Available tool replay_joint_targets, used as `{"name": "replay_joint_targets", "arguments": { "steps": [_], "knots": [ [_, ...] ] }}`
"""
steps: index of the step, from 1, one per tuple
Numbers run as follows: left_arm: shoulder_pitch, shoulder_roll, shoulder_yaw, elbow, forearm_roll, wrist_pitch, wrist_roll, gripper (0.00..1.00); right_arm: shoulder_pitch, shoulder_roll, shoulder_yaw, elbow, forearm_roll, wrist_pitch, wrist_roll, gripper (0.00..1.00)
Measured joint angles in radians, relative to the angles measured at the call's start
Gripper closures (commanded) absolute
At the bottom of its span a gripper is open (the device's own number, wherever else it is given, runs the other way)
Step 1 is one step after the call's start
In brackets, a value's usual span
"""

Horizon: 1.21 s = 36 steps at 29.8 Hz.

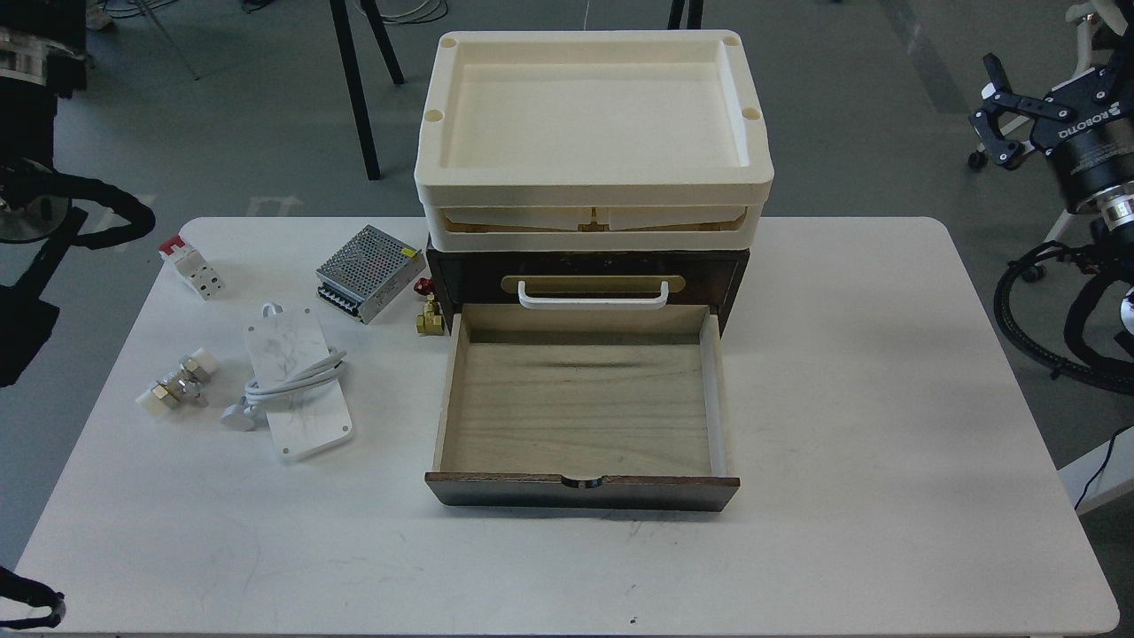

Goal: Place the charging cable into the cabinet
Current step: 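Lower the left gripper onto the white charger with coiled cable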

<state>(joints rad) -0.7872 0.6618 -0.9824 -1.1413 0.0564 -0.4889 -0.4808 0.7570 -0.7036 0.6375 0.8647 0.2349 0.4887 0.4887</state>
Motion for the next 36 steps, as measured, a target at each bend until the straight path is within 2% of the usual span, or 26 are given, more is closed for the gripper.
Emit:
{"name": "replay_joint_targets", "arguments": {
  "steps": [3,7,10,13,18,22,36],
  "knots": [
    [0.012,0.083,0.044,-0.147,0.271,0.000,0.000,0.00,-0.004,-0.013,0.000,-0.002,0.000,0.000,0.000,0.00],
    [0.030,0.258,0.181,-0.329,0.694,-0.001,-0.006,0.01,-0.006,-0.020,0.003,-0.003,0.001,0.000,0.000,0.00],
    [0.032,0.391,0.304,-0.404,1.009,0.000,-0.007,0.01,-0.015,-0.020,0.004,-0.003,0.002,0.000,0.000,0.00],
    [0.034,0.470,0.414,-0.421,1.323,0.000,-0.008,0.02,-0.030,-0.018,0.004,-0.003,0.003,0.000,0.000,0.00],
    [0.030,0.490,0.590,-0.331,1.833,0.018,-0.008,0.03,-0.051,-0.015,0.004,-0.003,0.003,0.000,0.000,0.00],
    [0.034,0.417,0.633,-0.191,2.085,0.041,-0.008,0.03,-0.058,-0.014,0.004,-0.003,0.003,0.000,0.000,0.00],
    [0.040,0.131,0.645,0.117,2.125,0.074,-0.008,0.06,-0.071,-0.021,0.005,-0.005,0.003,0.000,0.000,0.00]
  ]
}}
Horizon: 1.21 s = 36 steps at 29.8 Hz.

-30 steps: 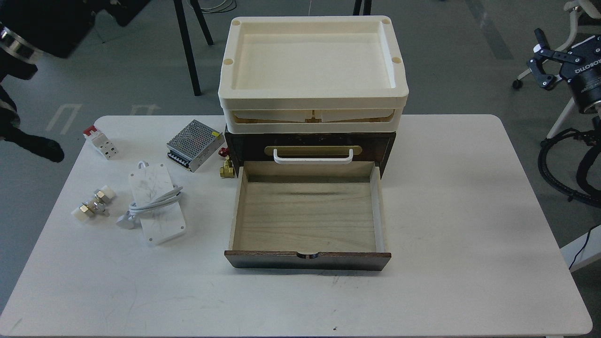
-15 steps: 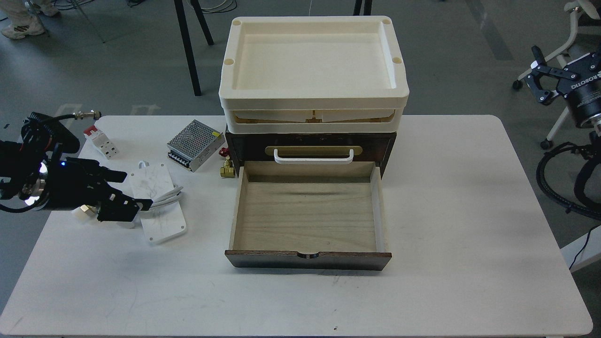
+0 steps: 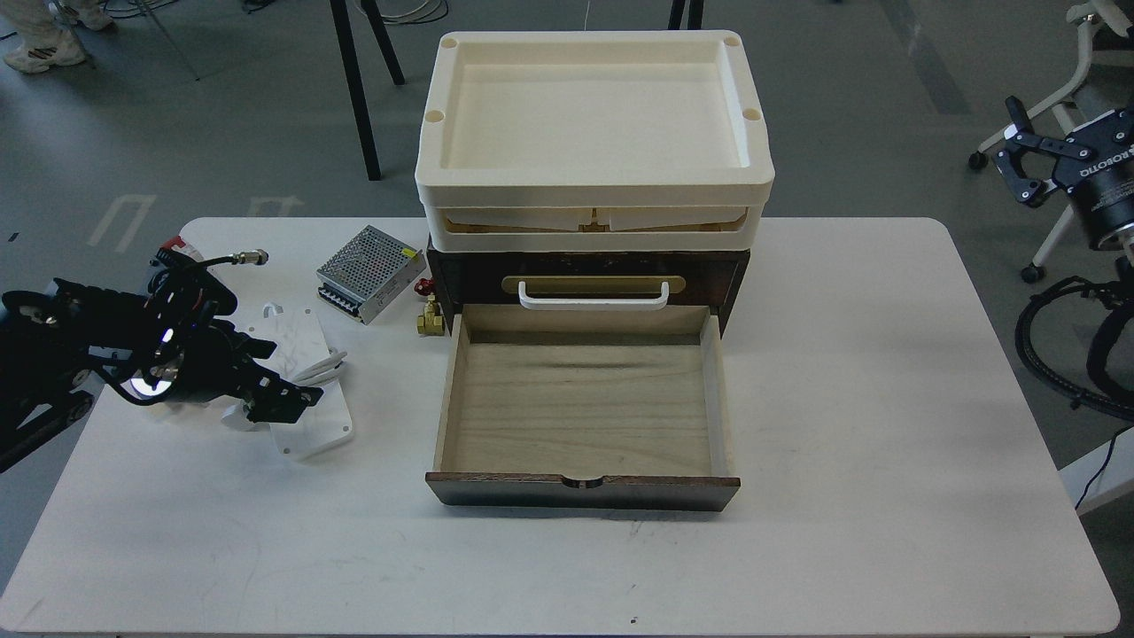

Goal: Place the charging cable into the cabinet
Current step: 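Lower the left gripper onto the white charger with coiled cable, then close the left gripper on the charger and lift it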

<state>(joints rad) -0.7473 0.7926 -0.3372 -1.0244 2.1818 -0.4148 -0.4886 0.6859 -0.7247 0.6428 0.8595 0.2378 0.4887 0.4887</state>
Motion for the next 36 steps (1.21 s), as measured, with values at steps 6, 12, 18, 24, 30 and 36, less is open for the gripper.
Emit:
{"name": "replay_joint_targets", "arguments": {
  "steps": [6,12,18,24,30,36],
  "knots": [
    [-0.010,-0.056,0.085,0.110,0.000,0.084,0.000,0.14,-0.003,-0.001,0.000,-0.001,0.001,0.000,0.000,0.00],
    [-0.006,-0.070,0.102,0.139,0.000,0.119,0.000,0.44,-0.012,0.000,0.000,0.000,0.001,0.000,0.000,0.00],
    [-0.008,-0.070,0.104,0.154,0.000,0.162,0.000,0.52,-0.019,0.000,0.000,0.001,0.002,0.000,0.000,0.00],
    [-0.004,-0.071,0.115,0.175,0.000,0.188,0.000,0.94,-0.024,0.001,0.000,0.001,0.003,0.000,0.000,0.00],
    [-0.012,-0.071,0.148,0.173,0.000,0.188,0.000,1.00,-0.026,0.000,0.001,0.001,0.003,0.000,0.000,0.00],
    [-0.054,-0.034,0.149,0.128,0.000,0.178,0.000,1.00,-0.026,-0.001,0.001,0.001,0.004,0.000,0.000,0.00]
  ]
}}
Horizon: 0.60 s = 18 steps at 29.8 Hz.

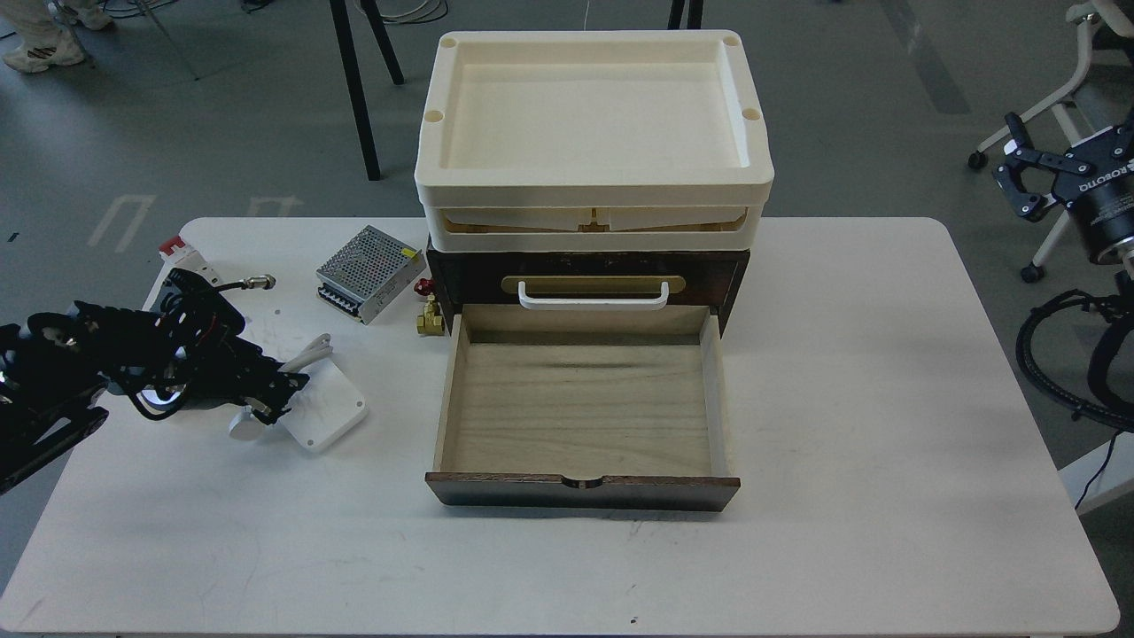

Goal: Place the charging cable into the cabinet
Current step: 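Close the left gripper on the charger and lift it, then carry the charger with the left gripper over the open drawer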

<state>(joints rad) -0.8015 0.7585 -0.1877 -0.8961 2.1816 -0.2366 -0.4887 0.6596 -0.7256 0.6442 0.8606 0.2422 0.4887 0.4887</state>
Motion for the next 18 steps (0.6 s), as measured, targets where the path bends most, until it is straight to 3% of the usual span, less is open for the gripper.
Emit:
{"name": "replay_joint_targets", "arguments": {
  "steps": [4,12,15,18],
  "knots": [
    [-0.040,0.110,-0.012,-0.135,0.000,-0.053,0.000,1.00,-0.001,0.000,0.000,-0.001,0.000,0.000,0.000,0.00],
    [-0.092,0.354,-0.021,-0.552,-0.278,-0.184,0.000,1.00,-0.002,-0.003,0.000,-0.005,0.000,0.000,0.000,0.00],
    [-0.108,0.385,-0.036,-0.685,-0.441,-0.227,0.000,1.00,-0.002,-0.003,0.000,-0.014,0.000,0.000,0.000,0.00],
    [-0.111,0.356,-0.056,-0.740,-0.584,-0.248,0.000,1.00,-0.002,-0.003,-0.001,-0.018,0.000,0.000,0.000,0.00]
  ]
}}
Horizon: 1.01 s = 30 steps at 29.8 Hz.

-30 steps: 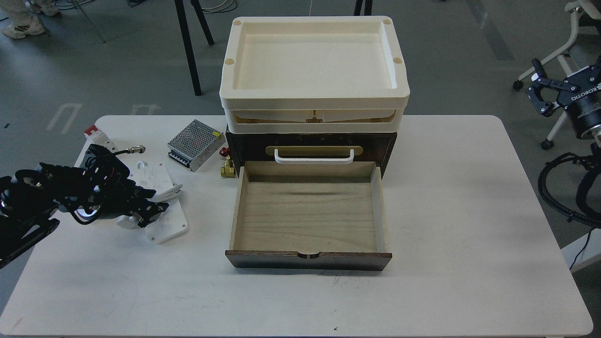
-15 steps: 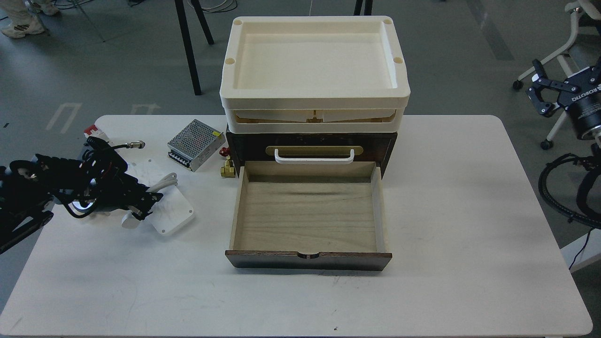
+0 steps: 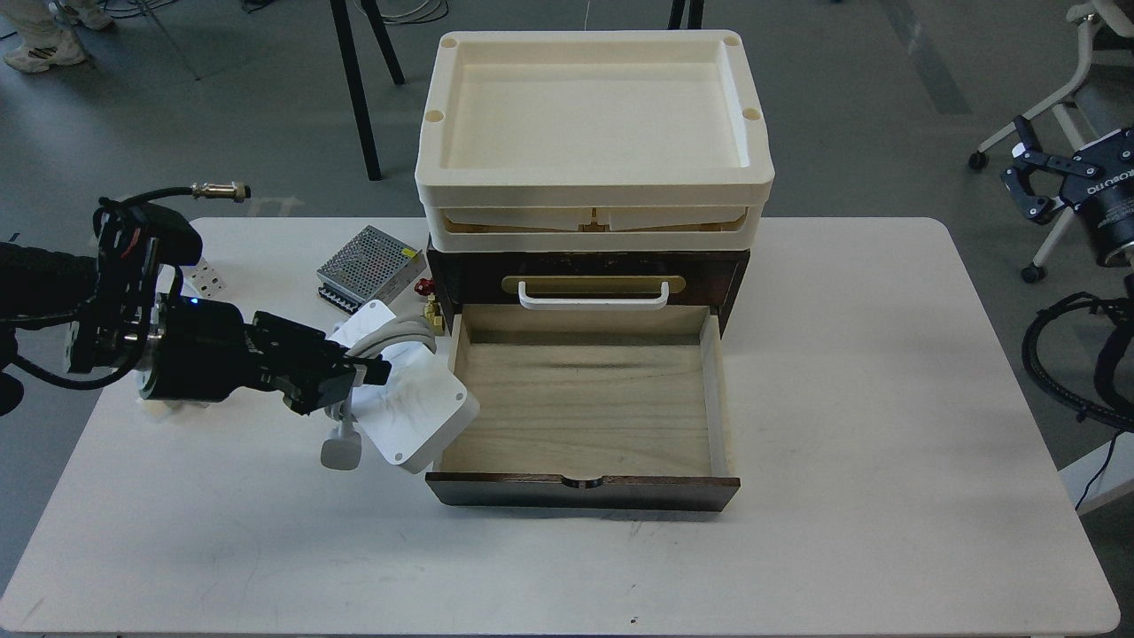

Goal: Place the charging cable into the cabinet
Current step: 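Carry the charger with the left gripper over the open drawer, then release the charger into the drawer and withdraw the left arm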

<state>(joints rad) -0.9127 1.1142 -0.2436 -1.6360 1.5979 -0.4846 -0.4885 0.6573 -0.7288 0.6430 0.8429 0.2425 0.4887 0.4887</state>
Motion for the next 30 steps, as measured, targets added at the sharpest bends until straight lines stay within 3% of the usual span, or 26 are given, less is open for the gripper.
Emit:
{"name": "replay_joint_targets", "arguments": {
  "steps": [6,13,18,24,27,30],
  "knots": [
    [0.014,-0.237,-0.010,0.062,-0.183,-0.004,0.000,1.00,-0.001,-0.002,0.000,-0.009,0.000,0.000,0.000,0.00],
    [0.053,-0.489,-0.010,0.309,-0.208,-0.004,0.000,1.00,-0.005,-0.002,0.000,-0.019,0.000,0.000,0.000,0.00],
    [0.056,-0.587,-0.009,0.489,-0.208,-0.004,0.000,1.00,-0.007,-0.002,0.000,-0.019,0.000,0.000,0.000,0.00],
    [0.073,-0.636,-0.002,0.600,-0.202,0.006,0.000,0.95,-0.015,-0.001,0.000,-0.021,0.000,0.000,0.000,0.00],
    [0.079,-0.655,0.002,0.636,-0.201,0.041,0.000,0.83,-0.018,-0.001,0.000,-0.021,0.000,0.000,0.000,0.00],
    [0.091,-0.663,0.002,0.650,-0.200,0.068,0.000,0.55,-0.020,-0.001,0.000,-0.021,0.000,0.000,0.000,0.00]
  ]
}}
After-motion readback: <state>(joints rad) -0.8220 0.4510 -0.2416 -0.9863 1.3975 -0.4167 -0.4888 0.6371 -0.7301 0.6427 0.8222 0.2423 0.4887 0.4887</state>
